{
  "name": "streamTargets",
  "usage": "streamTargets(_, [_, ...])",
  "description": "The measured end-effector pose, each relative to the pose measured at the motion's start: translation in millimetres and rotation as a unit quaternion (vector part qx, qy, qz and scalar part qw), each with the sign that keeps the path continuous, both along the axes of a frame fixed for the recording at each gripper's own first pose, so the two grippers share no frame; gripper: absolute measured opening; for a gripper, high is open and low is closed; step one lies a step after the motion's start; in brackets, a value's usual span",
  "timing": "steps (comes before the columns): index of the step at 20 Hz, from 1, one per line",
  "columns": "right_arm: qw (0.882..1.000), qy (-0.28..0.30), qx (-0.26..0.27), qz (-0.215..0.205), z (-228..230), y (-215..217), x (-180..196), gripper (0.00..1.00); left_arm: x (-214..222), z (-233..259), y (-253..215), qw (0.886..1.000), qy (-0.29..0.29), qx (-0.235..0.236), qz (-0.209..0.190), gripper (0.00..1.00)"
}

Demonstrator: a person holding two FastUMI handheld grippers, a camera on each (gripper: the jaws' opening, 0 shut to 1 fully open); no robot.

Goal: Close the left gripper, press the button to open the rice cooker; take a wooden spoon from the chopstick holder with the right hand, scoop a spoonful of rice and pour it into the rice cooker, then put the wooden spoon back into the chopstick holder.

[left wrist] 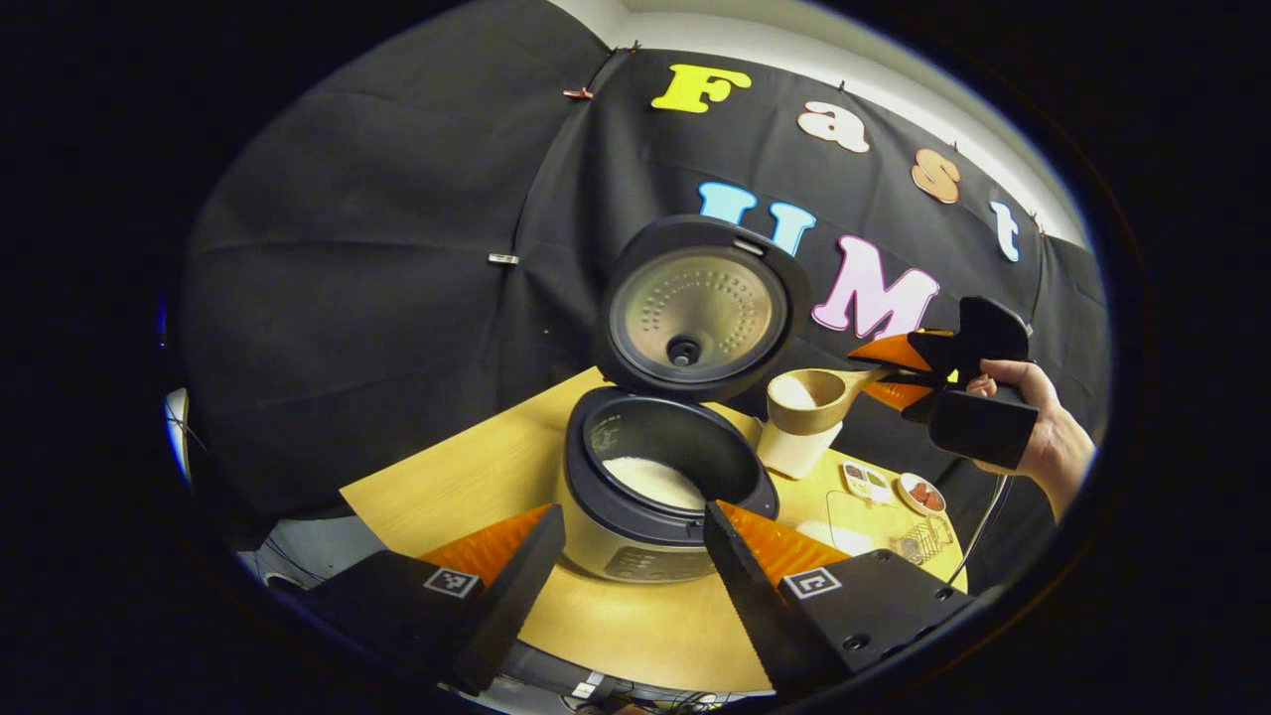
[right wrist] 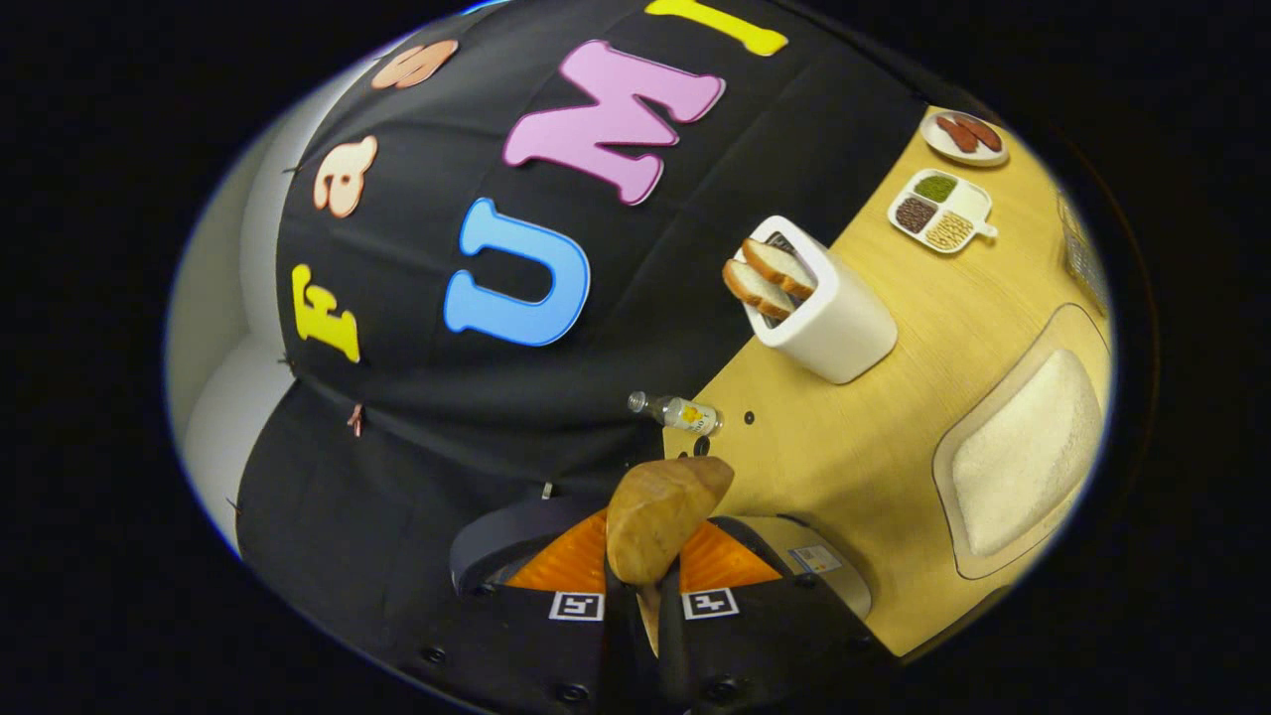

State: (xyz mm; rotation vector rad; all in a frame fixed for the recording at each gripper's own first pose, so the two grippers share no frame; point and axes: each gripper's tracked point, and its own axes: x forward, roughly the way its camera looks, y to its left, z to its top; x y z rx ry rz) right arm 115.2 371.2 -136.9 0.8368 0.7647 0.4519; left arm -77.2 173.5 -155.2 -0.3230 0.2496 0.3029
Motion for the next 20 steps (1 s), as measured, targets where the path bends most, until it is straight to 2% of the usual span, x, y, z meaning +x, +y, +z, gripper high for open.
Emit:
streamTargets(2, [0.999, -0.033, -0.031, 0.029, -4, 22, -5, 0.14, 1, 2, 10, 1.0, -0.002, -0.003, 0.007, 0.95])
streamTargets(4, [0.992, -0.076, -0.074, 0.062, -8, 39, -14, 0.14, 3, -3, 20, 1.0, 0.002, -0.001, 0.013, 0.95])
streamTargets(7, [0.971, -0.161, -0.133, 0.114, -6, 70, -26, 0.14, 3, -9, 34, 1.0, 0.008, 0.001, 0.021, 0.95])
streamTargets(10, [0.95, -0.212, -0.164, 0.16, -8, 93, -38, 0.13, 4, -14, 45, 1.0, 0.013, 0.0, 0.028, 0.96])
streamTargets(12, [0.931, -0.253, -0.19, 0.183, -10, 103, -41, 0.13, 5, -15, 50, 0.999, 0.012, -0.002, 0.032, 0.95])
streamTargets(15, [0.89, -0.328, -0.232, 0.217, -10, 117, -49, 0.14, 5, -16, 54, 0.999, 0.011, -0.004, 0.037, 0.95])
streamTargets(16, [0.877, -0.349, -0.239, 0.229, -9, 121, -54, 0.09, 6, -15, 55, 0.999, 0.01, -0.005, 0.038, 0.95])
streamTargets(17, [0.865, -0.365, -0.244, 0.243, -10, 125, -59, 0.14, 6, -17, 55, 0.999, 0.01, -0.006, 0.038, 0.95])
streamTargets(20, [0.831, -0.395, -0.262, 0.29, -22, 136, -77, 0.14, 7, -19, 57, 0.999, 0.01, -0.007, 0.042, 0.95])
